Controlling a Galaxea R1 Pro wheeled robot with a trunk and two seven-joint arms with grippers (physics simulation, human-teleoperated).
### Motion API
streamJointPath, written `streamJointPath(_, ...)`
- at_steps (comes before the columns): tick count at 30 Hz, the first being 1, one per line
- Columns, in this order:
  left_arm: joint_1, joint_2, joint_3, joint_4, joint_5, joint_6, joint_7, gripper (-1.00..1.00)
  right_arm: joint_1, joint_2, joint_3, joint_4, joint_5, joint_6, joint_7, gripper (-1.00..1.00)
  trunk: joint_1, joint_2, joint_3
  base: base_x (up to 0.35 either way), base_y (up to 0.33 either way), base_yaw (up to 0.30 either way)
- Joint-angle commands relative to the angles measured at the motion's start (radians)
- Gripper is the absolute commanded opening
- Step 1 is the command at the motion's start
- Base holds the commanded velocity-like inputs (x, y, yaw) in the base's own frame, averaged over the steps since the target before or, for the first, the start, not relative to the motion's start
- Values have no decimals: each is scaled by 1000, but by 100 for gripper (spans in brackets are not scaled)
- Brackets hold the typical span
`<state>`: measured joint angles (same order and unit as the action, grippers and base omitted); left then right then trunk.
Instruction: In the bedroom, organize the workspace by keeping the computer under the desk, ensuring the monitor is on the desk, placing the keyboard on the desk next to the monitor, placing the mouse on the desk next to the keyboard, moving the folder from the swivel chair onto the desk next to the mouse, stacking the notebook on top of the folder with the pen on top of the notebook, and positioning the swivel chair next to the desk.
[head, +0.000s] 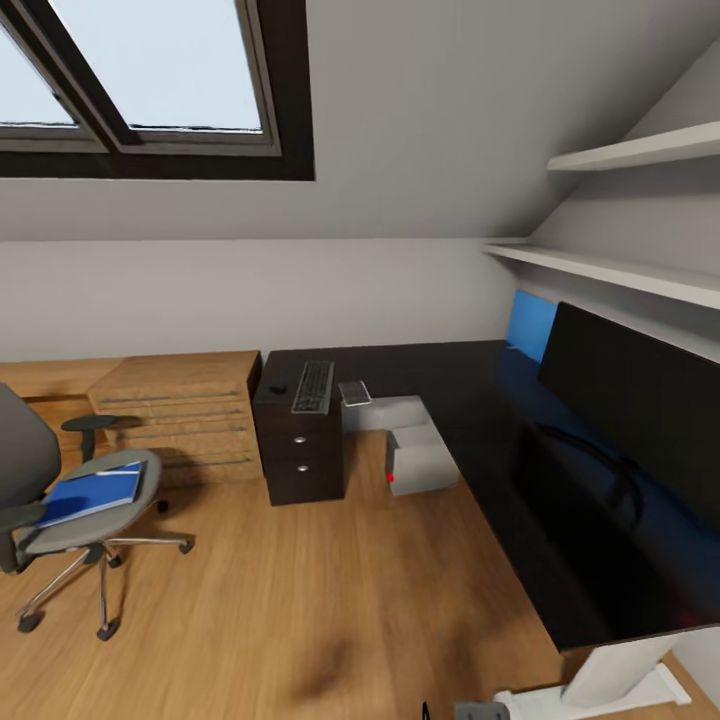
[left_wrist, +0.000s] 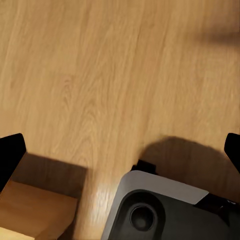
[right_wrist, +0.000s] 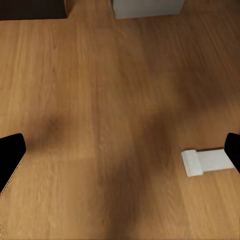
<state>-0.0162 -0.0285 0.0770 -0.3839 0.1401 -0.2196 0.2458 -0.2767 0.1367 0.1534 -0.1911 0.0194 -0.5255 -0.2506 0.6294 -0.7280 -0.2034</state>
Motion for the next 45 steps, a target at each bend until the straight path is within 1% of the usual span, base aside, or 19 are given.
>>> streamJointPath(1,-1,-1,3,0,7,-4,-2,100,-1,0,8,1,2,-1,-10,100,1,-1,-1,319,122,-4)
streamJointPath(24,-1,-1,2,0,6,-7,-2,100,-1,0,6,1,2,-2,-10,100,1,-1,-2,320,111,0)
streamJointPath(27,-1,-3,-1,0,4,-16,-2,100,-1,0,6,1,2,-2,-10,100,1,-1,-2,320,108,52)
streamJointPath(32,-1,-3,-2,0,3,-45,-2,100,-1,0,7,1,2,-2,-10,100,1,-1,-2,320,108,185)
streamJointPath(45,-1,-4,-2,1,1,-55,-2,100,-1,0,8,1,2,-2,-10,100,1,-1,-2,320,108,270)
